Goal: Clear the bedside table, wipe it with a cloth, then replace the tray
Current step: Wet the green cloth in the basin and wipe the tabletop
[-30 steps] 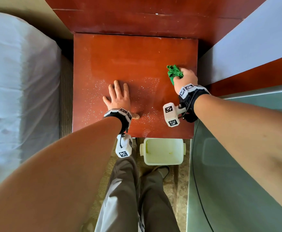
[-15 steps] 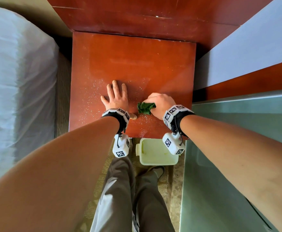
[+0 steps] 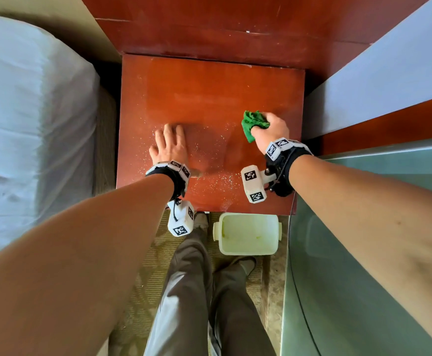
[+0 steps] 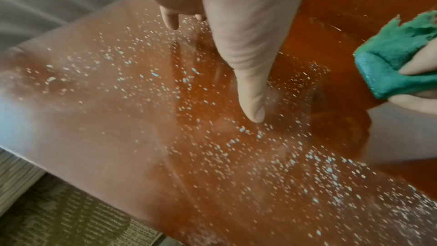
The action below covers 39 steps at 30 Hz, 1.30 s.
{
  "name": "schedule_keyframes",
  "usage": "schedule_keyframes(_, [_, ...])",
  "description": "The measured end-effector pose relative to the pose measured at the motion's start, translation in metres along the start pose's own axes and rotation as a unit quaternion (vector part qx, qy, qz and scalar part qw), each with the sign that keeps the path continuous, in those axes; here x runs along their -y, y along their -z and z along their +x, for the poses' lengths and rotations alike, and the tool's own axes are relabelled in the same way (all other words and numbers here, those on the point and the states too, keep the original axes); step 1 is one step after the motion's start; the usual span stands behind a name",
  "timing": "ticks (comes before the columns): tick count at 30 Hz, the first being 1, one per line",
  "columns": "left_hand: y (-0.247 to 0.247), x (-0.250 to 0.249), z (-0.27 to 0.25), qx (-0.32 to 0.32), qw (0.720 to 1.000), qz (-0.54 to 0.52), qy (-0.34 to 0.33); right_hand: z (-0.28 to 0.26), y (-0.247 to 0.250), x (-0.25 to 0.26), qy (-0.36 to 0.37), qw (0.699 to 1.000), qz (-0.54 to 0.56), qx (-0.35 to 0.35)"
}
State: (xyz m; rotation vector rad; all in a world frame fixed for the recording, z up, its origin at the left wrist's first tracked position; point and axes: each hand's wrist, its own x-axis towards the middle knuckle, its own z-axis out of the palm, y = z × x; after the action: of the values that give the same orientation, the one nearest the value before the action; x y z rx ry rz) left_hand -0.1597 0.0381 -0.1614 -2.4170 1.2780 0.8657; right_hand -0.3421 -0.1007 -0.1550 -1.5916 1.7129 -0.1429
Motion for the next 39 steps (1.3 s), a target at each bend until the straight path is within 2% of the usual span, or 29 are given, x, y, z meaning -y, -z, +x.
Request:
schedule_keyframes(3, [0.009,0.016,0.001,0.014,0.999,0.018,0.028,0.007,-0.002,0.005,0.004,1.0,-0.019,-0.021])
schedule_keyframes(7, [0.011,0.035,0.006,0.033,0.998,0.014,0.056,0.013,-0.009,0.012,0.001,0.995,-0.097,-0.016])
schedule_keyframes(10, [0.004,0.043,0.008,0.041,0.998,0.006,0.051,0.011,-0.015,0.014,0.014,0.991,-0.135,0.0])
schedule_keyframes(15, [0.001,0.044,0.009,0.032,0.999,0.013,0.039,0.002,-0.024,0.02,0.075,0.98,-0.183,0.024])
schedule_keyframes(18, [0.0,0.044,0.01,0.03,0.999,0.014,0.041,-0.01,-0.03,0.022,0.135,0.968,-0.204,0.062])
schedule_keyframes(22, [0.0,0.044,0.01,0.023,0.999,0.02,0.039,-0.035,-0.044,0.011,0.23,0.935,-0.227,0.143])
schedule_keyframes(25, [0.0,0.044,0.01,0.019,0.999,0.022,0.04,-0.051,-0.05,0.003,0.256,0.916,-0.244,0.192])
schedule_keyframes(27, [0.0,0.043,0.011,0.013,0.999,0.024,0.043,-0.056,-0.051,0.001,0.243,0.918,-0.238,0.204])
schedule_keyframes(29, [0.0,0.041,0.011,0.01,0.999,0.025,0.046,-0.054,-0.049,0.001,0.198,0.942,-0.198,0.185])
schedule_keyframes(33, [0.0,0.04,0.012,0.013,0.998,0.032,0.049,-0.039,-0.037,0.004,0.081,0.99,-0.111,0.031])
schedule_keyframes(36, [-0.001,0.04,0.012,0.015,0.998,0.035,0.051,-0.025,-0.026,0.004,-0.012,0.996,-0.08,-0.048])
schedule_keyframes(39, [-0.001,0.04,0.013,0.016,0.998,0.036,0.051,-0.013,-0.022,0.008,-0.035,0.995,-0.07,-0.059])
